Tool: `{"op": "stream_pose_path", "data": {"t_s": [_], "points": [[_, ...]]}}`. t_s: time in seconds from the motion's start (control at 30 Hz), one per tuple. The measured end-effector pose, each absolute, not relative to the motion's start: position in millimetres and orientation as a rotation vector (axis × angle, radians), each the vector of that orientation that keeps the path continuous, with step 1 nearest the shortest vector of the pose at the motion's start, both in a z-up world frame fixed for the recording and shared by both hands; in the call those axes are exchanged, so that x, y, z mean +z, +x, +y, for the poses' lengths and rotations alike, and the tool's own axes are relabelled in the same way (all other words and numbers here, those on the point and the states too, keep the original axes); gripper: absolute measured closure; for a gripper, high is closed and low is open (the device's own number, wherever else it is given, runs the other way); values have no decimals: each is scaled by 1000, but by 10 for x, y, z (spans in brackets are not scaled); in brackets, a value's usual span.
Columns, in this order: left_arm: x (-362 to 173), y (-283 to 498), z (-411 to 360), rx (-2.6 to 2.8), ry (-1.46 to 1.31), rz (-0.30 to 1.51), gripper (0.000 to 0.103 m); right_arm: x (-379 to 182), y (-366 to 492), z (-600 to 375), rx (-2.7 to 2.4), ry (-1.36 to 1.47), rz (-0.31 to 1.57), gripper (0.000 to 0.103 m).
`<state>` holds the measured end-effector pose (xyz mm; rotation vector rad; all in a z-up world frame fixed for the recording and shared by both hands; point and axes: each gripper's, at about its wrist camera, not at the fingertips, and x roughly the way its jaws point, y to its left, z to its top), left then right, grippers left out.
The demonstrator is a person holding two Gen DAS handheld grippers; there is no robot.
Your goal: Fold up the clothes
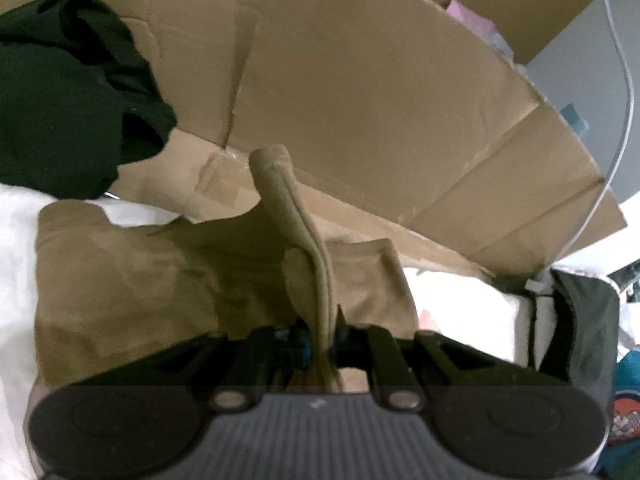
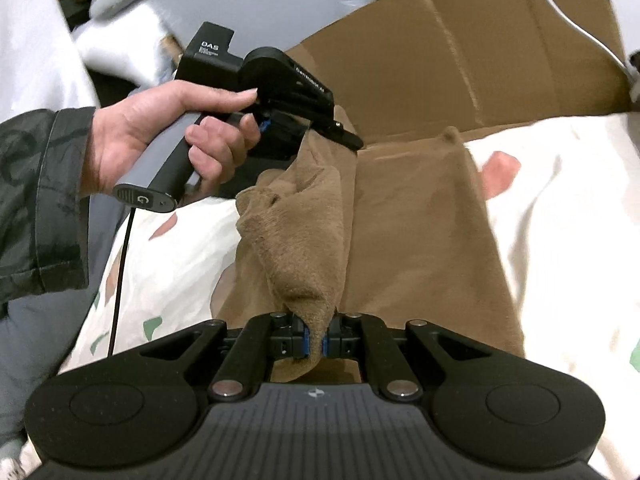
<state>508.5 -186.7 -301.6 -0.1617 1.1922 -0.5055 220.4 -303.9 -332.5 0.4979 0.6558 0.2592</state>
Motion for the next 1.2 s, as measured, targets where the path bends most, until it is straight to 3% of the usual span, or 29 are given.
{"op": "stream_pose_path", "data": {"t_s": [0.43, 0.5, 0.57, 0.63, 0.77, 0.83, 1.0, 1.03, 1.07, 1.13, 1.2], "points": [[-3106, 4991, -2242, -467, 56, 1255, 93, -3410, 1997, -3170, 184, 599, 823, 93], [-3129, 5012, -2292, -477, 100, 1260, 93, -3406, 1941, -3209, 172, 588, 832, 84], [-3144, 5017, -2330, -481, 111, 1263, 92, -3397, 1891, -3259, 144, 579, 841, 63], [-3167, 5017, -2360, -473, 101, 1271, 89, -3370, 1883, -3349, 120, 567, 834, 63], [-3188, 4976, -2403, -456, 80, 1269, 86, -3305, 1869, -3503, 92, 582, 807, 49], [-3191, 4933, -2436, -465, 100, 1251, 86, -3331, 1890, -3561, 91, 594, 806, 48], [-3201, 4894, -2315, -469, 6, 1232, 85, -3393, 1959, -3625, 100, 675, 802, 48], [-3214, 4895, -2267, -471, -23, 1233, 85, -3374, 1960, -3634, 102, 682, 783, 53], [-3225, 4899, -2248, -474, -32, 1235, 85, -3352, 1953, -3638, 91, 679, 763, 70], [-3239, 4919, -2211, -478, -45, 1234, 85, -3346, 1948, -3628, 86, 660, 760, 88], [-3234, 4928, -2201, -481, -55, 1230, 85, -3355, 1938, -3616, 89, 644, 778, 94]]}}
